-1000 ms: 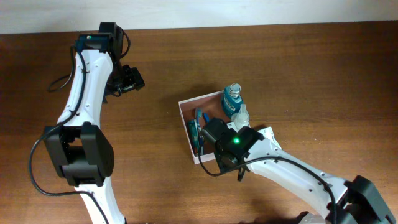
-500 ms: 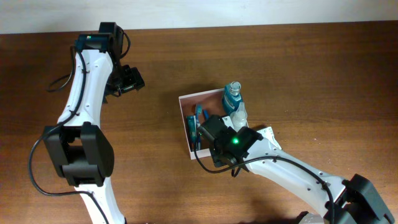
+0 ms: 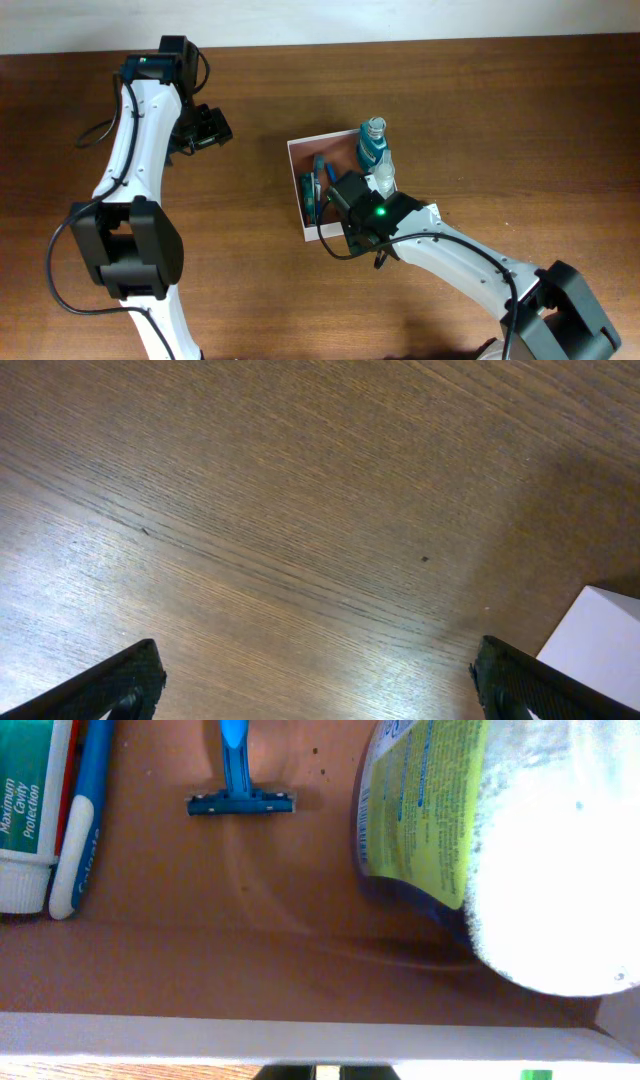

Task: Pack container

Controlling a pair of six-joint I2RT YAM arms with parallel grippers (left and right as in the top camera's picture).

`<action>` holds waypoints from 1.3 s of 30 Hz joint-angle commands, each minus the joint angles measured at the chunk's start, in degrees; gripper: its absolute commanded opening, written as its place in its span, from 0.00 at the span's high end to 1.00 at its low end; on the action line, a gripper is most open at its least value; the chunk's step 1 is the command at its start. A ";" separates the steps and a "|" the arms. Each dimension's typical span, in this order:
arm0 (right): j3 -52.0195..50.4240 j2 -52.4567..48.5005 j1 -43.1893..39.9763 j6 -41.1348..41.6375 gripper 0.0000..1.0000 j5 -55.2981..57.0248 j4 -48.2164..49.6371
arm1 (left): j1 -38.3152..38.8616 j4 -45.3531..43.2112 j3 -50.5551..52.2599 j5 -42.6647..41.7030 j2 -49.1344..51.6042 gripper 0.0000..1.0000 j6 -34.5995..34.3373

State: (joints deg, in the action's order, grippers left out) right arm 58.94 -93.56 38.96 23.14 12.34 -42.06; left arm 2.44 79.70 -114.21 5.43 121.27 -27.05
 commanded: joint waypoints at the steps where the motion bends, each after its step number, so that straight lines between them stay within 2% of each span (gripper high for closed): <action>1: -0.22 -0.24 -0.35 -1.92 0.96 -1.97 0.13 | 0.02 0.00 -0.68 0.61 -1.62 0.01 0.09; 5: -0.20 0.57 -0.37 -3.65 0.96 -7.85 0.15 | 0.02 0.00 -0.68 0.61 -1.62 0.01 0.09; 16: -0.11 2.03 -0.37 -6.45 0.96 -9.66 9.07 | 0.02 0.00 -0.68 0.61 -1.62 0.01 0.09; 20: -0.11 2.03 -0.37 -6.88 0.96 -10.91 9.33 | 0.02 0.00 -0.68 0.61 -1.62 0.01 0.11; 26: -0.11 6.08 -0.37 -9.35 0.96 -16.98 4.35 | 0.02 0.00 -0.68 0.61 -1.62 0.01 0.09; 29: -0.11 16.02 -0.37 -9.33 0.96 -16.02 -0.24 | 0.02 0.00 -0.68 0.61 -1.62 0.01 0.09; 32: -0.11 24.09 -0.81 -6.45 0.96 -10.03 -3.78 | 0.02 0.00 -0.68 0.61 -1.62 0.00 0.09; 35: -0.11 33.35 -5.46 -1.29 0.96 -1.79 -11.76 | 0.02 0.00 -0.68 0.61 -1.62 0.01 0.09; 39: -0.11 35.45 -13.38 -1.18 0.96 -1.55 -18.36 | 0.02 0.00 -0.68 0.61 -1.62 0.01 0.09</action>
State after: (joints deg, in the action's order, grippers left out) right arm 58.98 -58.41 30.15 19.90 7.07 -58.17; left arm 2.44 79.70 -114.21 5.43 121.27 -27.05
